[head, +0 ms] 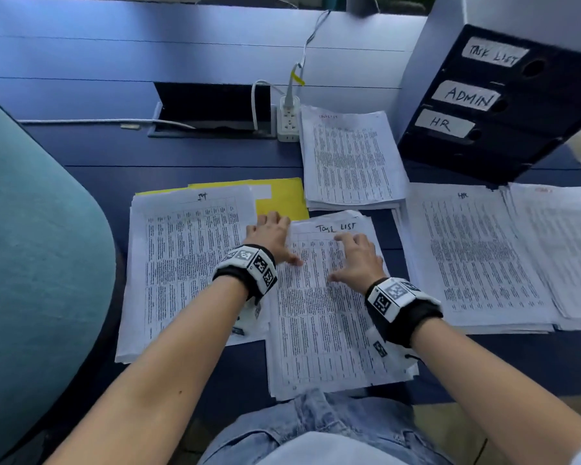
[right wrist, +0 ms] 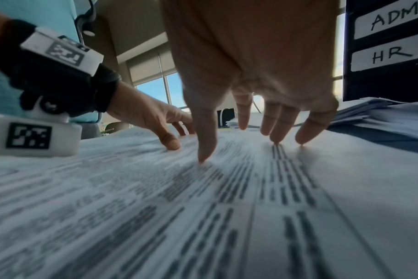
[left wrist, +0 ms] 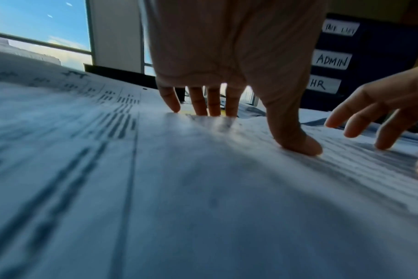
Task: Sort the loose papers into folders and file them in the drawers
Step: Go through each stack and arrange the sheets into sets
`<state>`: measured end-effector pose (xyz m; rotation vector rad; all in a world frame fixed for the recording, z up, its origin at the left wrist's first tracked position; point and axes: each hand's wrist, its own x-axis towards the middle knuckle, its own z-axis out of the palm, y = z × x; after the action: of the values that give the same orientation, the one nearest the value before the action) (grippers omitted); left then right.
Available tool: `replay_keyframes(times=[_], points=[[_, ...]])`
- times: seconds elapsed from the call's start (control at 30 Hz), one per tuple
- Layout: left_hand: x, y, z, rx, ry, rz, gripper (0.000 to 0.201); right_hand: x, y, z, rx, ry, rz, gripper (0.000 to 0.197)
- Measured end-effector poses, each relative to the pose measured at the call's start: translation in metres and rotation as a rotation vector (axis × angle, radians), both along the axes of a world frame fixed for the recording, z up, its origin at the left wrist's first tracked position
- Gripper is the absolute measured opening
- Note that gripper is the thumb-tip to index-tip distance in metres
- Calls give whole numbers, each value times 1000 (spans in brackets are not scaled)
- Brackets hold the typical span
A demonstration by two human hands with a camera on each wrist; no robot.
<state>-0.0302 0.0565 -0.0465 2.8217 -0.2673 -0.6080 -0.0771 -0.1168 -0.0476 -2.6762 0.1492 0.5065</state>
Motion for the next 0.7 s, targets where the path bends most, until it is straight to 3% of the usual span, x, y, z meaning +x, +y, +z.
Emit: replay_keyframes(times=[0.1,0.27,0.4,0.57,0.7], points=[[5,-3,0,43,3,-17,88,-7,-4,-3,-70,-60,13,77],[6,-10,2,136,-42,-67,79,-5,-6,0,-139,-77,53,79],[6,-9,3,114,-55,-46,75,3,-6,0,-204,-84,126,94],[3,0,4,-48,-188,-100,35,17,-3,5,-263,-85,257,122],[-3,7,7,-283,-104,-54,22,28,-2,9,-240,-16,337,127]])
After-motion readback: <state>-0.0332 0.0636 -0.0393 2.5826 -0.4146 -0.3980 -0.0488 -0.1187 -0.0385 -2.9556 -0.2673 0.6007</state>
